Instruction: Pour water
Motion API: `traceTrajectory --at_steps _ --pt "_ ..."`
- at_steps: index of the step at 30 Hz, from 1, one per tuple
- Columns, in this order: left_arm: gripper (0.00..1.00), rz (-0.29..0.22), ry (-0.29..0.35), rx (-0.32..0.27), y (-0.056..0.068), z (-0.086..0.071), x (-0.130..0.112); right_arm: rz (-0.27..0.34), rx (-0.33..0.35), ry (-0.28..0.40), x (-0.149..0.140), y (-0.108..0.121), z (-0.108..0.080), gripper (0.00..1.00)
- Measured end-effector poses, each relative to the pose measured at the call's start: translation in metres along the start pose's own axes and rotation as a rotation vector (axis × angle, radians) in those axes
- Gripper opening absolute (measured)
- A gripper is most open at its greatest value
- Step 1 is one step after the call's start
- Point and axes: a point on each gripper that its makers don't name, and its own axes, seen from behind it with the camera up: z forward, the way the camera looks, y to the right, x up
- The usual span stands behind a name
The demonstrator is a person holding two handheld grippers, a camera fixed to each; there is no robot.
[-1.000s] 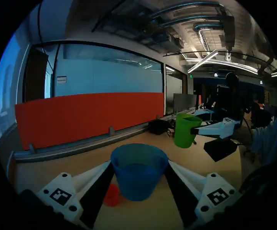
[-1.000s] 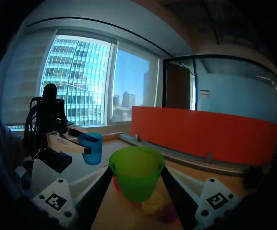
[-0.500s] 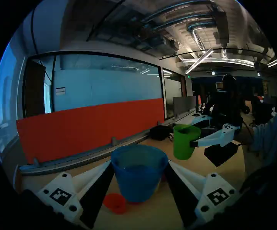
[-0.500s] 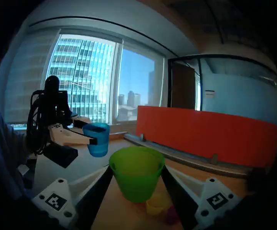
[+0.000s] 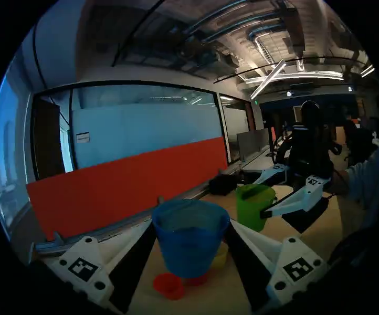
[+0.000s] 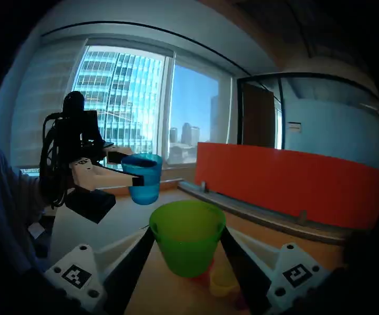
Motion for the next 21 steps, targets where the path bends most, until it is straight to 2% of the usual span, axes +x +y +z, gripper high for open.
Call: traceTrajectory --at_steps 9,21 --pt "0.87 0.104 0.018 0.006 0.004 0.001 0.019 -0.006 0.04 -0.013 -0.007 -0.014 0.011 0.91" --pt "0.87 0.278 0.025 0.02 0.009 0.005 0.042 0.002 0.089 -0.025 -0.016 -0.034 0.022 0.9"
